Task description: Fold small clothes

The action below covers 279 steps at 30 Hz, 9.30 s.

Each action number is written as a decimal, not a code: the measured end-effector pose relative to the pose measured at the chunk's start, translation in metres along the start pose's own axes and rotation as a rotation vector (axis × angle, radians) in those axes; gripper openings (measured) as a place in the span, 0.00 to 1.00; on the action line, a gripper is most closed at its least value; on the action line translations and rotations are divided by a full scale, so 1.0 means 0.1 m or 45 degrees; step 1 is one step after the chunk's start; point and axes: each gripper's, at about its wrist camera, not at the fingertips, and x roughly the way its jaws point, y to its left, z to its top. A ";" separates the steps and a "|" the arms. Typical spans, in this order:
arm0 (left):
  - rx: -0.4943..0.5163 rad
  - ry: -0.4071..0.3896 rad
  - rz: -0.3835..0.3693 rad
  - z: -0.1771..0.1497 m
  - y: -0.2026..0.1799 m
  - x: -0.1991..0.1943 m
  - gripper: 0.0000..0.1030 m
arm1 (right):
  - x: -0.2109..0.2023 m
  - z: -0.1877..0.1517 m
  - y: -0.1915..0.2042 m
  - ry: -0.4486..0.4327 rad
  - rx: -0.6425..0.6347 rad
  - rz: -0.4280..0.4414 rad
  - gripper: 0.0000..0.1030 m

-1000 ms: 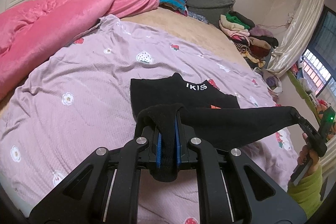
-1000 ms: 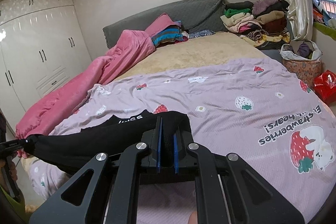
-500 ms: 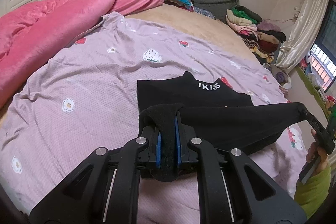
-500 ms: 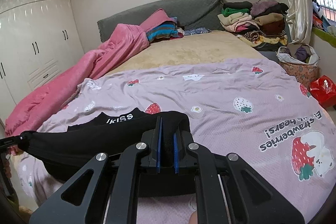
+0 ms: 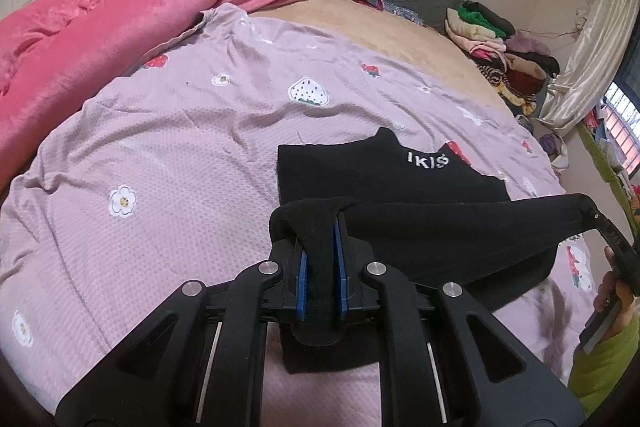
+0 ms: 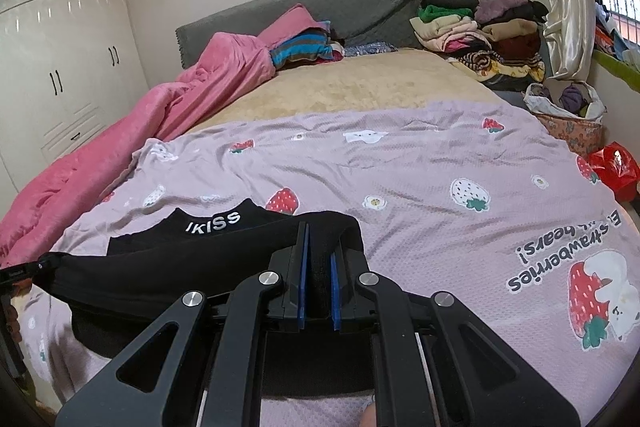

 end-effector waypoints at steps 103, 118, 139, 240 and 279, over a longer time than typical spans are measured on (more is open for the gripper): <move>0.114 -0.048 0.095 0.33 0.14 1.01 0.03 | 1.65 -0.03 -0.04 0.308 -0.049 -0.110 0.08; 0.178 -0.113 0.189 0.46 0.09 1.04 0.03 | 1.58 0.09 -0.15 0.210 -0.011 -0.180 0.08; 0.185 -0.021 0.202 0.33 0.07 0.98 0.18 | 1.39 -0.01 -0.12 0.219 -0.012 -0.235 0.26; 0.211 0.049 0.102 -0.67 -0.48 0.02 0.91 | -0.06 -0.89 0.31 0.260 -0.151 -0.077 0.95; 0.104 -0.033 0.226 -0.50 0.00 -0.25 0.91 | -0.07 -0.87 1.57 0.247 -0.406 0.167 0.96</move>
